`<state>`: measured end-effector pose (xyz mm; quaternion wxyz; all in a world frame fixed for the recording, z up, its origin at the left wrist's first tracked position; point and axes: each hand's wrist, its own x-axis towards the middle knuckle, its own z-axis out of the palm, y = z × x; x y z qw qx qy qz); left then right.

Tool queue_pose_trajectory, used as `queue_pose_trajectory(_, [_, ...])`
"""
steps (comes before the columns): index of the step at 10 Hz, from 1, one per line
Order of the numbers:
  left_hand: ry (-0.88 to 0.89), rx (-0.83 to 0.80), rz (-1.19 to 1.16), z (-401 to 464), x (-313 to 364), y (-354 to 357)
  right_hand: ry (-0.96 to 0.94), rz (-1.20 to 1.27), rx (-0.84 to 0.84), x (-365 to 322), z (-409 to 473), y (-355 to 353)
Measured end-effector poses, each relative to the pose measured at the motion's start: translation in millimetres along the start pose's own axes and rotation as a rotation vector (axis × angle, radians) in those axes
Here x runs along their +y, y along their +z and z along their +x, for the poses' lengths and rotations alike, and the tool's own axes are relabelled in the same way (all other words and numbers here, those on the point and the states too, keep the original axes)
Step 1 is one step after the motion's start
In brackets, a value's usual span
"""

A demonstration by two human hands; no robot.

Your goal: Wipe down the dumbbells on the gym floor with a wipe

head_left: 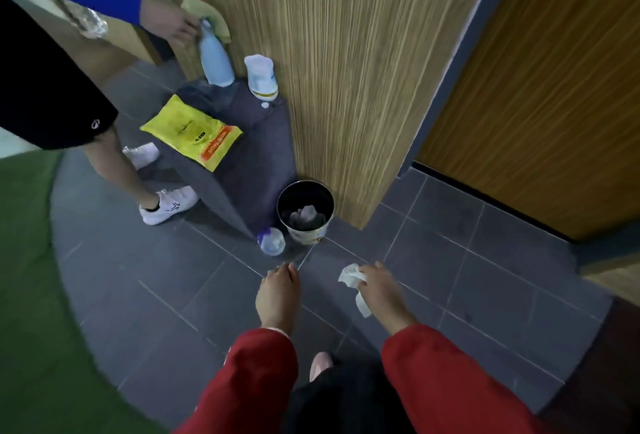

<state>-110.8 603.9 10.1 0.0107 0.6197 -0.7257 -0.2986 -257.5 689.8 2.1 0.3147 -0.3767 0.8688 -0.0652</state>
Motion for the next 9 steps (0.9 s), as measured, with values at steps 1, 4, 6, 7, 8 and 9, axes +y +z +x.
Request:
queue_pose_trajectory(1, [-0.034, -0.037, 0.013, 31, 16, 2, -0.013, -0.047, -0.009, -11, 39, -16])
queue_pose_trajectory(4, [-0.262, -0.05, -0.106, 117, 43, 10, -0.128, -0.056, -0.078, -48, 174, -62])
queue_pose_trajectory(6, [-0.31, -0.048, -0.121, 153, 52, 7, -0.207, -0.003, -0.026, -88, 237, -73])
queue_pose_trajectory(7, [-0.302, -0.069, -0.09, 173, 46, 6, -0.176, 0.077, 0.031, -99, 253, -72])
queue_pose_trajectory(8, [-0.284, -0.059, -0.068, 185, 46, 0, -0.196, 0.004, 0.026, -95, 257, -66])
queue_pose_trajectory(9, [-0.287, -0.069, -0.031, 193, 48, -7, -0.166, -0.089, -0.043, -79, 251, -59])
